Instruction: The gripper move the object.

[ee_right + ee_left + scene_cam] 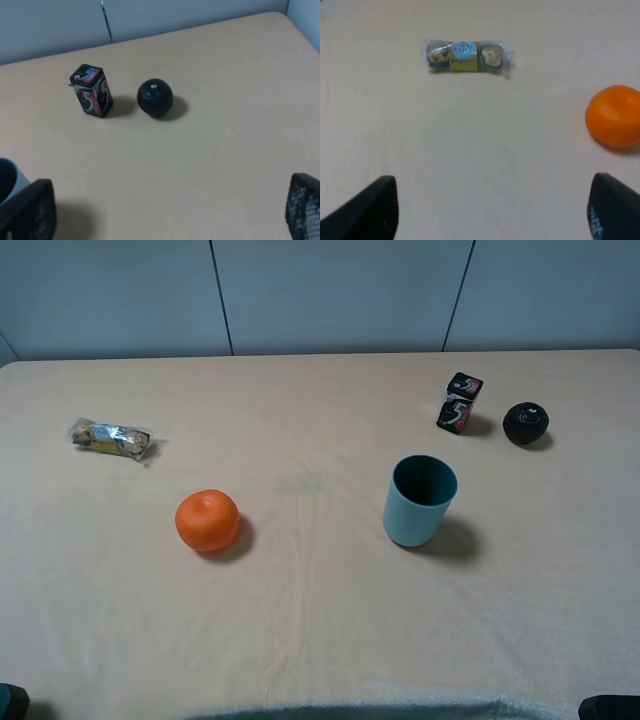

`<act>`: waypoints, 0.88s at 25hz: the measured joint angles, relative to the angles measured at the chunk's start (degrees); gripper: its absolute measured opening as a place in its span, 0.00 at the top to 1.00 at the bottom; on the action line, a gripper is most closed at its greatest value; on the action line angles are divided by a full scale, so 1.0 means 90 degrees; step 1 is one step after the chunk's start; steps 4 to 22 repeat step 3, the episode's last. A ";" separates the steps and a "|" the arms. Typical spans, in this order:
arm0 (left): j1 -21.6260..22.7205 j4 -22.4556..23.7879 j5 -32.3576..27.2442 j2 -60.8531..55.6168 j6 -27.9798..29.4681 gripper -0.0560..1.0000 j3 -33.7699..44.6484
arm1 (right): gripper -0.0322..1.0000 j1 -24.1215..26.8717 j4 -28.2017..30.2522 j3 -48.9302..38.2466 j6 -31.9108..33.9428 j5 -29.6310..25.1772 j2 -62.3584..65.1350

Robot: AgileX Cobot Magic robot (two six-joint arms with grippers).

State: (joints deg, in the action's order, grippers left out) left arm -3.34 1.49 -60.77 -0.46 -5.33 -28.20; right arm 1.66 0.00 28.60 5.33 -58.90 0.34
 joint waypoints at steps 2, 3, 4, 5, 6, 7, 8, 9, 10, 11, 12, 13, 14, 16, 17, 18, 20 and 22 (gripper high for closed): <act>0.0000 0.0000 0.0000 0.0000 0.0000 0.21 0.0000 | 0.30 0.0000 0.0000 0.0000 0.0000 0.0000 0.0000; 0.0000 0.0000 0.0000 0.0000 0.0000 0.21 0.0000 | 0.30 0.0000 0.0000 0.0000 0.0000 0.0000 0.0000; 0.0000 0.0000 0.0000 0.0000 0.0000 0.21 0.0000 | 0.30 0.0000 0.0000 0.0000 0.0000 0.0000 0.0000; 0.0000 0.0000 0.0000 0.0000 0.0000 0.21 0.0000 | 0.30 0.0000 0.0000 0.0000 0.0000 0.0000 0.0000; 0.0000 0.0000 0.0000 0.0000 0.0000 0.21 0.0000 | 0.30 0.0000 0.0000 0.0000 0.0000 0.0000 0.0000; 0.0000 0.0000 0.0000 0.0000 0.0000 0.21 0.0000 | 0.30 0.0000 0.0000 0.0000 0.0000 0.0000 0.0000; 0.0000 0.0000 0.0000 0.0000 0.0000 0.21 0.0000 | 0.30 0.0000 0.0000 0.0000 0.0000 0.0000 0.0000; 0.0000 0.0000 0.0000 0.0000 0.0000 0.21 0.0000 | 0.30 0.0000 0.0000 0.0000 0.0000 0.0000 0.0000; 0.0000 0.0000 0.0000 0.0000 0.0000 0.21 0.0000 | 0.30 0.0000 0.0000 0.0000 0.0000 0.0000 0.0000; 0.0000 0.0000 0.0000 0.0000 0.0000 0.21 0.0000 | 0.30 0.0000 0.0000 0.0000 0.0000 0.0000 0.0000; 0.0000 0.0000 0.0000 0.0000 0.0000 0.21 0.0000 | 0.30 0.0000 0.0000 0.0000 0.0000 0.0000 0.0000; 0.0000 0.0000 0.0000 0.0000 0.0000 0.21 0.0000 | 0.30 0.0000 0.0000 0.0000 0.0000 0.0000 0.0000; 0.0000 0.0000 0.0000 0.0000 0.0000 0.21 0.0000 | 0.30 0.0000 0.0000 0.0000 0.0000 0.0000 0.0000; 0.0000 0.0000 0.0000 0.0000 0.0000 0.21 0.0000 | 0.30 0.0000 0.0000 0.0000 0.0000 0.0000 0.0000; 0.0000 0.0000 0.0000 0.0000 0.0000 0.21 0.0000 | 0.30 0.0000 0.0000 0.0000 0.0000 0.0000 0.0000; 0.0000 0.0000 0.0000 0.0000 0.0000 0.21 0.0000 | 0.30 0.0000 0.0000 0.0000 0.0000 0.0000 0.0000; 0.0000 0.0000 0.0000 0.0000 0.0000 0.21 0.0000 | 0.30 0.0000 0.0000 0.0000 0.0000 0.0000 0.0000; 0.0000 0.0000 0.0000 0.0000 0.0000 0.21 0.0000 | 0.30 0.0000 0.0000 0.0000 0.0000 0.0000 0.0000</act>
